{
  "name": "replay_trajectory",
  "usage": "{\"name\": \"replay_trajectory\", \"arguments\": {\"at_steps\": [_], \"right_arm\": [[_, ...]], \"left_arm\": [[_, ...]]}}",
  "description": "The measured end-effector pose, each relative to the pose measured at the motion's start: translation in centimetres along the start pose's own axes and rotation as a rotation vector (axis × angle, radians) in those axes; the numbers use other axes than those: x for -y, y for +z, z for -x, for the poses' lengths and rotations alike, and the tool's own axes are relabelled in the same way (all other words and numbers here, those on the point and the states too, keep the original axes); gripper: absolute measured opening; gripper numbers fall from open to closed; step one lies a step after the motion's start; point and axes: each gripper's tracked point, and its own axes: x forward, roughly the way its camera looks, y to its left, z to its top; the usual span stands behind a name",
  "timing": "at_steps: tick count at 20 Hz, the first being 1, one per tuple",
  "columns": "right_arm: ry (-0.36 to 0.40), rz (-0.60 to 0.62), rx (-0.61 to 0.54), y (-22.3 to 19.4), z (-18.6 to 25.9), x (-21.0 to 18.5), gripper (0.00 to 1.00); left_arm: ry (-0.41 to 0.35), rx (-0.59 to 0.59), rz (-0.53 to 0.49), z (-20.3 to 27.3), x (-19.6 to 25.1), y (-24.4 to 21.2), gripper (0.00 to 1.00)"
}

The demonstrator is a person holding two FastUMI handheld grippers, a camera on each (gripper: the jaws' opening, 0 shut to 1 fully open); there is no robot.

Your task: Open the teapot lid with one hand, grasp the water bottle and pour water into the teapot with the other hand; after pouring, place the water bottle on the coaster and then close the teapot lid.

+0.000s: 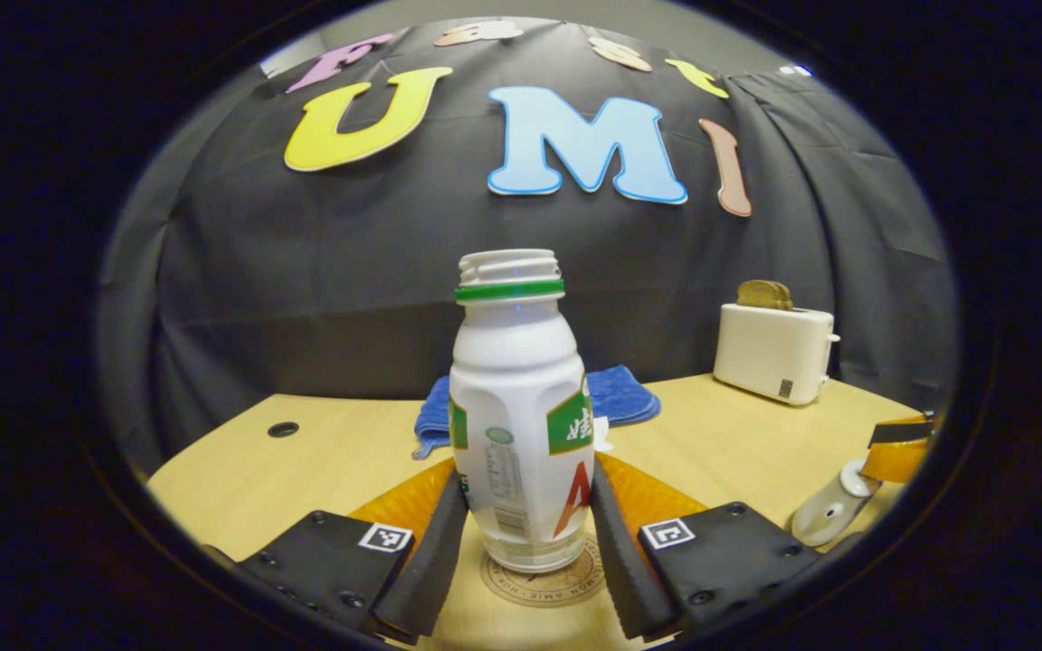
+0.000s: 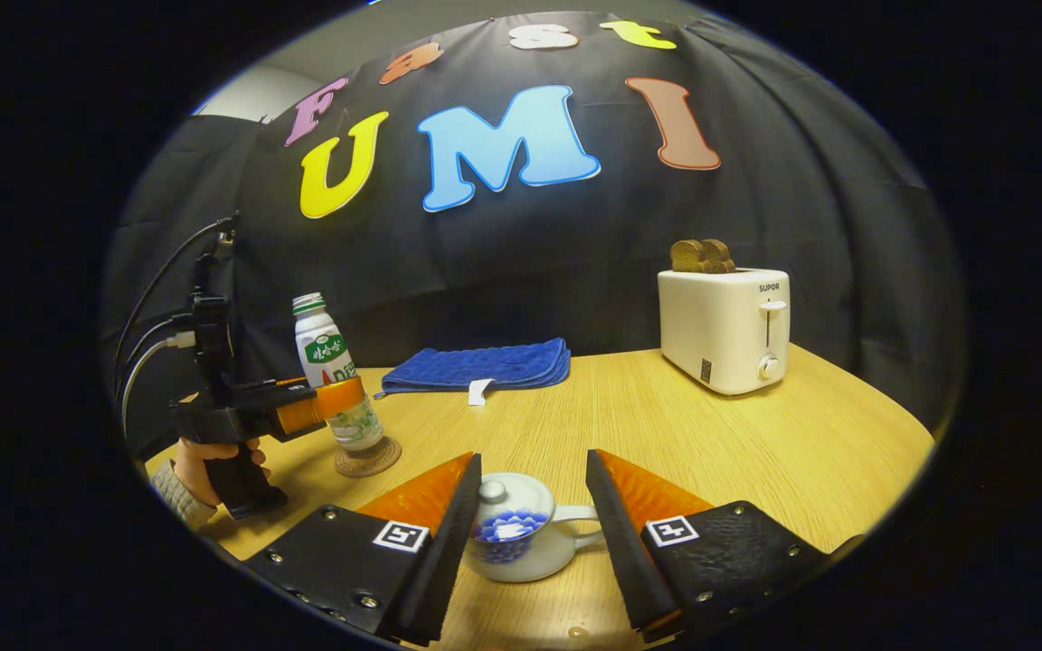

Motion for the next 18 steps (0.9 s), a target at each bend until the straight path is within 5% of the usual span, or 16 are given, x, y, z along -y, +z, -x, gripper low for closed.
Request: {"name": "replay_trajectory", "arguments": {"at_steps": [4,13,14,17,18], "right_arm": [[-0.002,0.012,0.011,0.4,0.1,0.1,0.72],[-0.004,0.028,0.019,0.6,0.3,0.1,0.72],[-0.011,0.033,0.028,0.9,0.5,0.3,0.72],[-0.022,0.029,0.077,2.2,1.1,0.6,0.72],[-0.023,0.024,0.086,2.4,1.3,0.6,0.72]], "left_arm": [[0.000,-0.026,0.000,0.1,0.2,-0.7,0.77],[-0.007,-0.010,0.004,1.2,0.9,-1.0,0.87],[-0.004,-0.009,0.001,1.7,1.0,-1.3,0.95],[0.022,-0.006,-0.007,3.1,0.8,-1.4,0.88],[0.022,-0.004,0.003,3.6,1.0,-1.5,0.95]]}}
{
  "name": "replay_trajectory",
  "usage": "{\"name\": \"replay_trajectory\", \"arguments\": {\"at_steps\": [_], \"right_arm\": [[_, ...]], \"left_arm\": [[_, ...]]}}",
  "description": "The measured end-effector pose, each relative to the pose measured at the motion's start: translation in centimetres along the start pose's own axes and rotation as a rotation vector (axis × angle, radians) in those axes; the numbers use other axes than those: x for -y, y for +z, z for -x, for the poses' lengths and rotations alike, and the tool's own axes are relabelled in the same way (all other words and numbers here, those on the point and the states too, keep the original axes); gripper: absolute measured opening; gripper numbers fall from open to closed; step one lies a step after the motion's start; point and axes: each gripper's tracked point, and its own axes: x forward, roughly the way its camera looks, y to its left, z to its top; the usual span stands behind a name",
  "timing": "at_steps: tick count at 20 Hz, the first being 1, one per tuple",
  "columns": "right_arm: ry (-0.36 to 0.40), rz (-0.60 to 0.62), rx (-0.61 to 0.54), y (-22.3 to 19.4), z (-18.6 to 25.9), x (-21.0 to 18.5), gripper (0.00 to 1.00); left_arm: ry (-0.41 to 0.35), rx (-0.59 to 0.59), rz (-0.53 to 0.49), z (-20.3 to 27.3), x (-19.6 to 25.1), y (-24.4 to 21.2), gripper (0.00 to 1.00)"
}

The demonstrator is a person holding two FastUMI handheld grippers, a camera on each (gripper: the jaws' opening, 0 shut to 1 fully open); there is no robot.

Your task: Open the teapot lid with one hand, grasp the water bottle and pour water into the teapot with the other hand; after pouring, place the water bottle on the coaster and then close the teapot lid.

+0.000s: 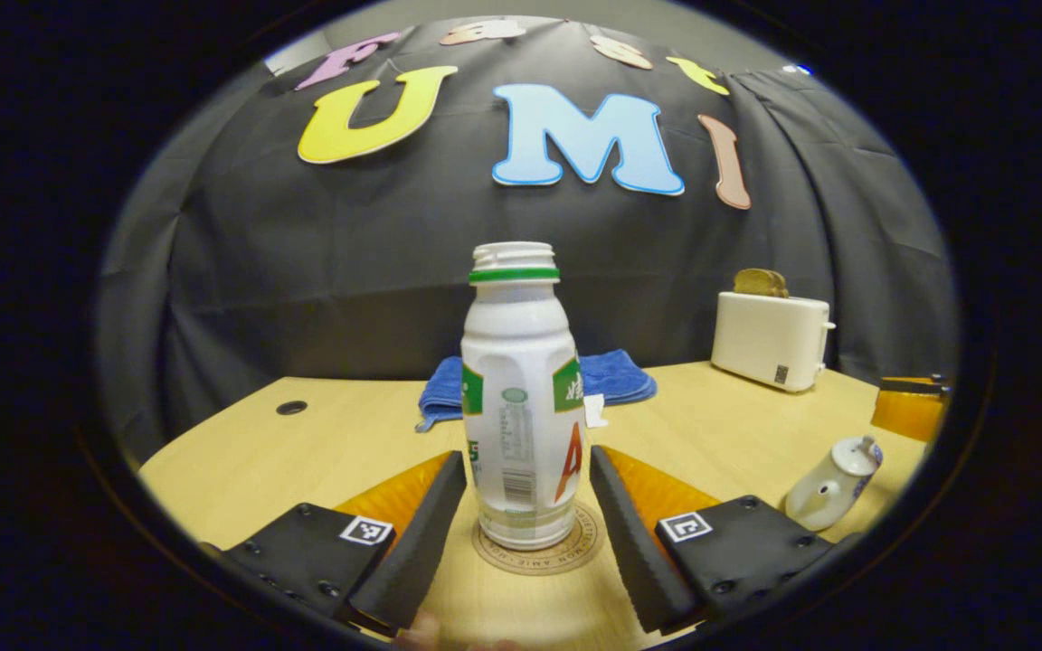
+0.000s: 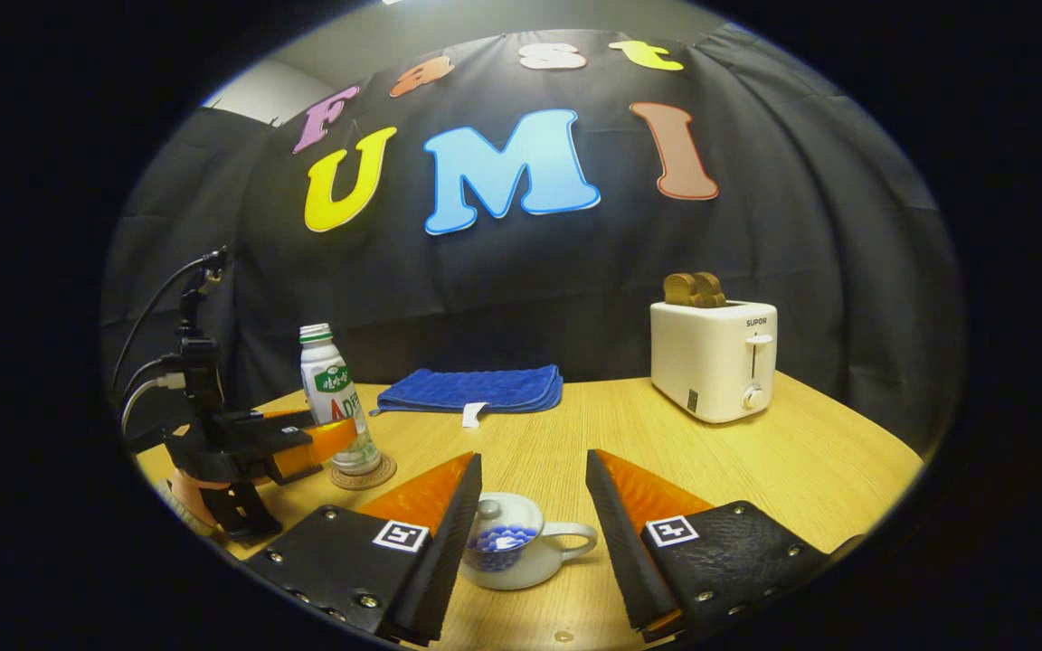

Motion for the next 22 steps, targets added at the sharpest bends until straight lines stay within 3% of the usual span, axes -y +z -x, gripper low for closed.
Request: {"name": "replay_trajectory", "arguments": {"at_steps": [1,2,3,4,7,8,10,13,16,22], "right_arm": [[0.001,-0.005,0.001,0.0,0.0,-0.1,0.72],[0.005,-0.010,0.000,0.0,0.0,-0.2,0.72],[0.008,-0.015,-0.002,-0.1,0.2,-0.3,0.72],[0.012,-0.019,0.000,0.0,0.3,-0.4,0.72],[-0.003,-0.024,0.020,0.4,0.9,-0.4,0.72],[-0.013,-0.044,0.023,0.5,1.2,-0.4,0.72],[-0.043,-0.074,0.037,0.1,2.3,-0.6,0.72],[-0.091,-0.019,0.061,-1.0,4.6,-1.4,0.72],[-0.076,0.033,0.084,-1.5,6.6,-3.2,0.72],[-0.076,0.057,0.057,-3.4,7.9,-4.5,0.72]], "left_arm": [[0.001,0.000,0.011,0.5,0.1,-0.1,0.92],[0.003,-0.001,0.013,1.1,0.4,-0.2,0.95],[0.015,-0.002,0.008,1.6,0.5,-0.3,0.88],[0.028,-0.001,0.000,2.2,0.5,-0.4,0.95],[0.059,0.030,-0.001,5.0,0.7,0.0,0.88],[0.070,0.041,0.010,6.0,0.8,0.1,0.95],[0.079,0.060,0.033,8.4,1.4,0.1,0.95],[0.074,0.084,0.010,11.8,2.8,0.1,0.95],[0.052,0.089,-0.006,14.3,4.4,0.0,0.91],[0.023,0.100,-0.013,16.2,6.6,-1.1,0.95]]}}
